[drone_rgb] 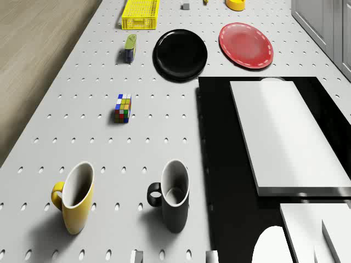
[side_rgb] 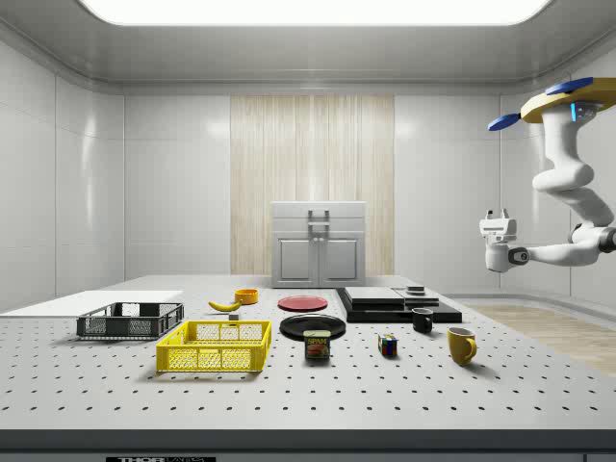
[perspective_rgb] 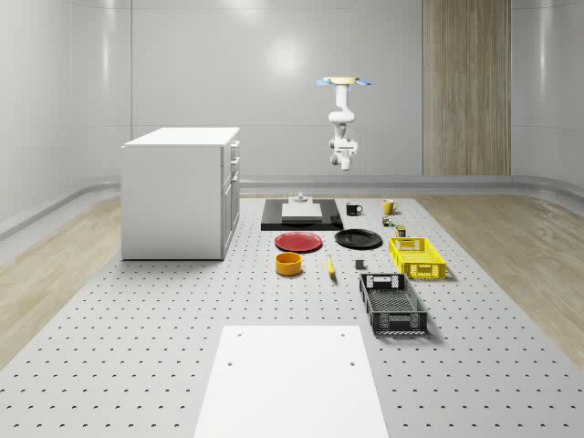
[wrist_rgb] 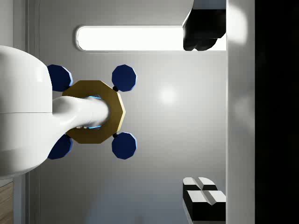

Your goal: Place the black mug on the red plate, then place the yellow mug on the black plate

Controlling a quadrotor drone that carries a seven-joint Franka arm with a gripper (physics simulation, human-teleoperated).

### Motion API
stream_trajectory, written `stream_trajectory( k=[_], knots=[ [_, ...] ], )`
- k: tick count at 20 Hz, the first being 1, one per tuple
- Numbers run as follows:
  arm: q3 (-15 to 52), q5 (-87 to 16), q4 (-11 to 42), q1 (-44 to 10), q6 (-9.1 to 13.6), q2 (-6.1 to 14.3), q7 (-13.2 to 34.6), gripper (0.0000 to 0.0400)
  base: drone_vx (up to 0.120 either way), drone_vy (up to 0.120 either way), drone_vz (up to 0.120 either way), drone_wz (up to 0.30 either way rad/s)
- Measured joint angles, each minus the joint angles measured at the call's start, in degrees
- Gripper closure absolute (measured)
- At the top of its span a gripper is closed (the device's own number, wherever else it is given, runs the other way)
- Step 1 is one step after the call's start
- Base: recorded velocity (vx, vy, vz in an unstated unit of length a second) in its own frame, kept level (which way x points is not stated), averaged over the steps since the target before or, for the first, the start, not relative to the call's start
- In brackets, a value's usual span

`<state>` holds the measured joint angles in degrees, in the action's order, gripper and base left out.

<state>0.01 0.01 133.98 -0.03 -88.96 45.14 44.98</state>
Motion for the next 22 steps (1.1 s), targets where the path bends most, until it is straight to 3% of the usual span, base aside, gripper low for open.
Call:
stream_trajectory(
  k=[6, 11, 18, 22],
  knots=[
    [0.08, 0.06, -7.33, -0.16, 5.61, -1.45, -0.09, 0.0000, 0.000, 0.000, 0.000, 0.000],
    [0.14, 0.09, -12.73, -0.24, 8.83, -3.40, -0.12, 0.0000, 0.000, 0.000, 0.000, 0.000],
    [0.19, 0.12, -16.21, -0.33, 10.69, -4.71, -0.16, 0.0000, 0.006, 0.000, 0.000, 0.000],
    [0.21, 0.13, -16.78, -0.36, 10.92, -4.88, -0.17, 0.0000, 0.120, 0.000, 0.000, 0.000]
  ],
)
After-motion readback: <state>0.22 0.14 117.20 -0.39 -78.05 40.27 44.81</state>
